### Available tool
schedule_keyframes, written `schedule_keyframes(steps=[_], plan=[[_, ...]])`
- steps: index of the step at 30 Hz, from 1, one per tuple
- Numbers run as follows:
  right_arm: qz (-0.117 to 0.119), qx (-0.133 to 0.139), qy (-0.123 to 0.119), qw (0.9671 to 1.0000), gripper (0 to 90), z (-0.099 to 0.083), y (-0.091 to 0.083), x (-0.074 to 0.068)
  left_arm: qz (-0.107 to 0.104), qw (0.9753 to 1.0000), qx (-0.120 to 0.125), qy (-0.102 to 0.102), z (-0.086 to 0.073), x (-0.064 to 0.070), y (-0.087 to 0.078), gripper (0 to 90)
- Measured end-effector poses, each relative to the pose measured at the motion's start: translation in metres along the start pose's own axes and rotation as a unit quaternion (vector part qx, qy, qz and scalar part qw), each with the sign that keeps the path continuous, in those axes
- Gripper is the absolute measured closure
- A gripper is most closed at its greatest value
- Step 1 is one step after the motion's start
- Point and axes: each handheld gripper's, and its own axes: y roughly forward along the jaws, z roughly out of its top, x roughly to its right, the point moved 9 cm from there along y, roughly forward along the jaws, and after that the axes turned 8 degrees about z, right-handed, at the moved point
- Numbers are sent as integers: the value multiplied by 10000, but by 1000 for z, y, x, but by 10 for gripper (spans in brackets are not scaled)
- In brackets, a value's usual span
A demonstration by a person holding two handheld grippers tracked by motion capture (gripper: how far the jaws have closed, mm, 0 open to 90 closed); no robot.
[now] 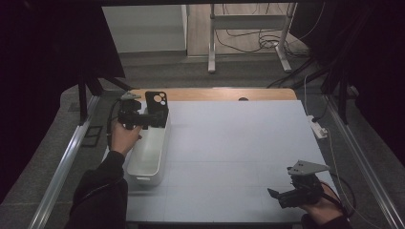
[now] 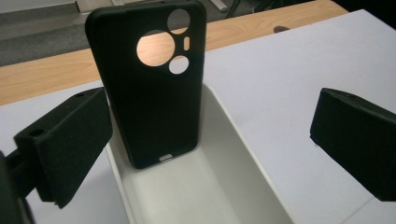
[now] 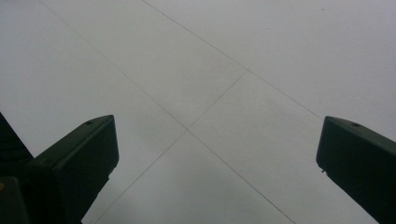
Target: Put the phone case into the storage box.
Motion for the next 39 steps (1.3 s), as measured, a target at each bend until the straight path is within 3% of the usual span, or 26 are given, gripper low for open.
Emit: schedule_keyframes(steps=[17, 20, 29, 39], plan=[[-42, -28, -5, 10000, 0, -1, 0, 0, -390, 9989, 29, 254, -12, 20, -15, 5], [-54, -25, 5, 10000, 0, -1, 0, 0, -534, 9979, 74, 359, -14, 25, -19, 4], [-55, -40, 3, 10000, 0, -1, 0, 0, -577, 9960, 110, 668, -20, 36, -25, 0], [-100, -21, 62, 9999, 0, -1, 0, 2, -716, 9946, 243, 708, -27, 47, -34, 0]])
